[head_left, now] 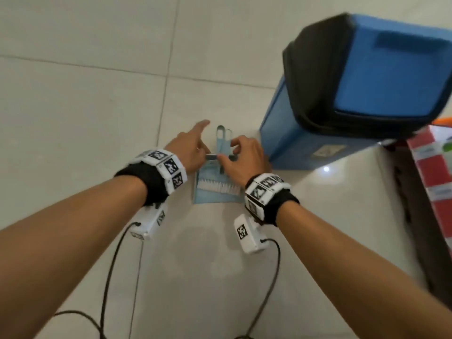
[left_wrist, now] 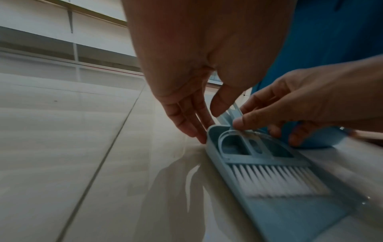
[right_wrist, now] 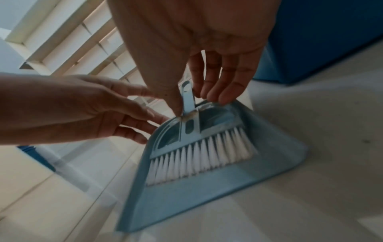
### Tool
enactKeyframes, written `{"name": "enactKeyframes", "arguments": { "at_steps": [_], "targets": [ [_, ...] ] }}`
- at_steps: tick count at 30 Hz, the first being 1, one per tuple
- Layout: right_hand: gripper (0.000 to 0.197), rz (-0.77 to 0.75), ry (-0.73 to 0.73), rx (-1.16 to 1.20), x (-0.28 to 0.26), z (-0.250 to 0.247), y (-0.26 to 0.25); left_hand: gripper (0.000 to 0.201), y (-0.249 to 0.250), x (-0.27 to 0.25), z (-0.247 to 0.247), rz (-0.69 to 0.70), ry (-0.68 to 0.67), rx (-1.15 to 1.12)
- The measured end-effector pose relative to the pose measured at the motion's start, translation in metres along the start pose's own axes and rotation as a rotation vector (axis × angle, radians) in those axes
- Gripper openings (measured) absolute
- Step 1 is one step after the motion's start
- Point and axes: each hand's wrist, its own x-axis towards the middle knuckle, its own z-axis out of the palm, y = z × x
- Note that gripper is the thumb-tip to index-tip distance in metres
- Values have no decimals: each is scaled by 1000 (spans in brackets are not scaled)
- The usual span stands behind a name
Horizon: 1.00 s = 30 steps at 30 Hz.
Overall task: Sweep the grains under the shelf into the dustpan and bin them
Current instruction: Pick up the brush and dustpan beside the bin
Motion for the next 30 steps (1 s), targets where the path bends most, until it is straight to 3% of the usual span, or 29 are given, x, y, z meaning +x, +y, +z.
{"name": "enactKeyframes", "arguments": {
  "at_steps": [3, 7, 10, 13, 17, 20, 22, 25, 30],
  "targets": [
    [32, -68, -86, -41, -12, -10, -4, 77, 4, -20, 2, 32, -1, 70],
    [26, -4, -141, 108, -34, -25, 8, 76, 10, -40, 19, 69, -140, 276],
    [32, -33, -123, 175, -52, -34, 25, 63, 15, -42, 34, 32, -158, 412],
    [31, -91, -193, 189, -59, -61, 35, 47, 24, -43, 34, 73, -153, 632],
    [18, 28, -335, 348, -78, -101, 59, 34, 43, -52, 39, 175, -172, 841],
    [18, 78, -357, 310, -100, -125, 90, 40, 64, -61, 59, 263, -202, 867],
    [18, 32, -407, 188, -102, -134, 94, 46, 61, -64, 59, 285, -211, 898],
    [25, -15, -328, 99, -119, -166, 112, 47, 73, -67, 72, 269, -211, 821],
    [26, -79, -51, 74, -142, -207, 151, 46, 101, -83, 102, 160, -306, 525]
  ]
}}
